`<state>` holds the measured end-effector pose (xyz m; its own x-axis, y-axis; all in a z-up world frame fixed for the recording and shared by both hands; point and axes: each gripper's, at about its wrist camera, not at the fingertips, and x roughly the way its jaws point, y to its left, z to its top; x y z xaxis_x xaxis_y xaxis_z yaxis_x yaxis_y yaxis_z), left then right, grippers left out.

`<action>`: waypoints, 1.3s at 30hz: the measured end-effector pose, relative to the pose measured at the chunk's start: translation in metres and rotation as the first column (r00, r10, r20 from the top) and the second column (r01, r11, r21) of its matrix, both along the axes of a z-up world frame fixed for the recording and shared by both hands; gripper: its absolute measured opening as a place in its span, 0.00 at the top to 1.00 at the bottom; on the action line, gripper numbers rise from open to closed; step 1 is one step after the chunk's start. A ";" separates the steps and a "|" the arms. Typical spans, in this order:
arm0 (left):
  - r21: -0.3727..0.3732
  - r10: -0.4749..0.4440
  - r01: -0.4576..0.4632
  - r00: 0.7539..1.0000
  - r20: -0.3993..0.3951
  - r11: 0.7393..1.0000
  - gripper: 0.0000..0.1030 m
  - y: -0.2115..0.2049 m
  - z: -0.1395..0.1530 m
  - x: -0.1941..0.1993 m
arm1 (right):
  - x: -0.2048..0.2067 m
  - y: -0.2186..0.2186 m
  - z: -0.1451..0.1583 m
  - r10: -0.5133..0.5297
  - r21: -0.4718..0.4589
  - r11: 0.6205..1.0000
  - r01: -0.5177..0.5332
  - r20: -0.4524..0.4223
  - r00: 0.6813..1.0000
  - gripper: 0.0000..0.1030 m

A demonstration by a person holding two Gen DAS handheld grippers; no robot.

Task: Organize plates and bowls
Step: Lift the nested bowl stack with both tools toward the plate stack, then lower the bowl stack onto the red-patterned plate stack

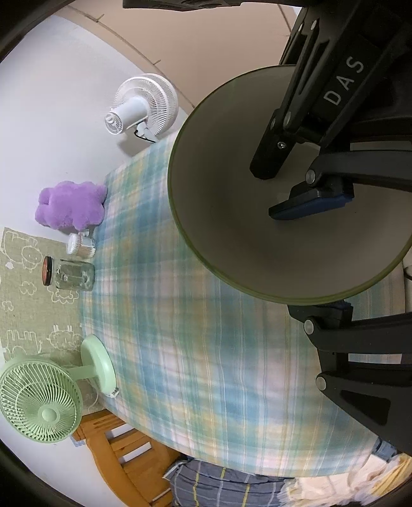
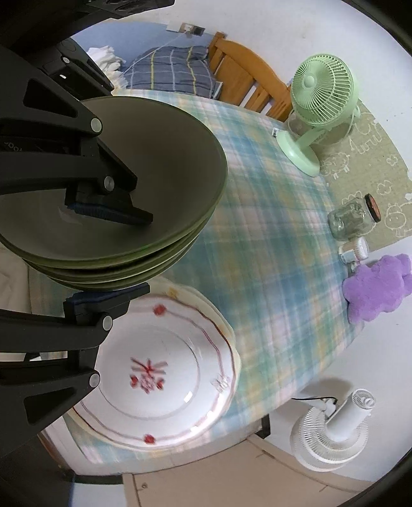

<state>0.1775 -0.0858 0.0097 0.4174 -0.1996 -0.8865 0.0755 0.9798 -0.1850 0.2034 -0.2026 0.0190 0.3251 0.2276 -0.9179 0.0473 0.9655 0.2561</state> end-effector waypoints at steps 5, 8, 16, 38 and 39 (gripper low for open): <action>-0.008 0.025 -0.025 1.000 0.000 1.000 0.61 -0.025 0.003 0.003 | 0.008 -0.025 0.004 0.028 -0.008 1.000 -0.028 0.002 1.000 0.61; -0.010 0.030 -0.030 1.000 -0.002 0.999 0.61 -0.040 0.002 0.004 | 0.011 -0.041 0.005 0.037 -0.012 0.999 -0.037 0.000 0.999 0.61; -0.021 0.033 -0.034 0.999 -0.015 0.999 0.61 -0.078 -0.003 0.008 | 0.015 -0.081 0.003 0.041 -0.021 0.999 -0.041 -0.011 0.999 0.61; -0.042 0.082 -0.087 0.990 -0.111 0.995 0.61 -0.137 -0.035 0.016 | 0.030 -0.148 -0.025 0.078 -0.049 0.995 -0.083 -0.093 0.993 0.61; -0.041 0.085 -0.090 0.990 -0.117 0.995 0.61 -0.137 -0.037 0.015 | 0.030 -0.147 -0.027 0.081 -0.048 0.995 -0.086 -0.098 0.992 0.61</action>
<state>0.1928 -0.2227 -0.0273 0.3310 -0.2082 -0.9204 -0.0345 0.9720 -0.2323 0.2335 -0.3499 -0.0080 0.2166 0.2010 -0.9554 -0.0117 0.9790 0.2033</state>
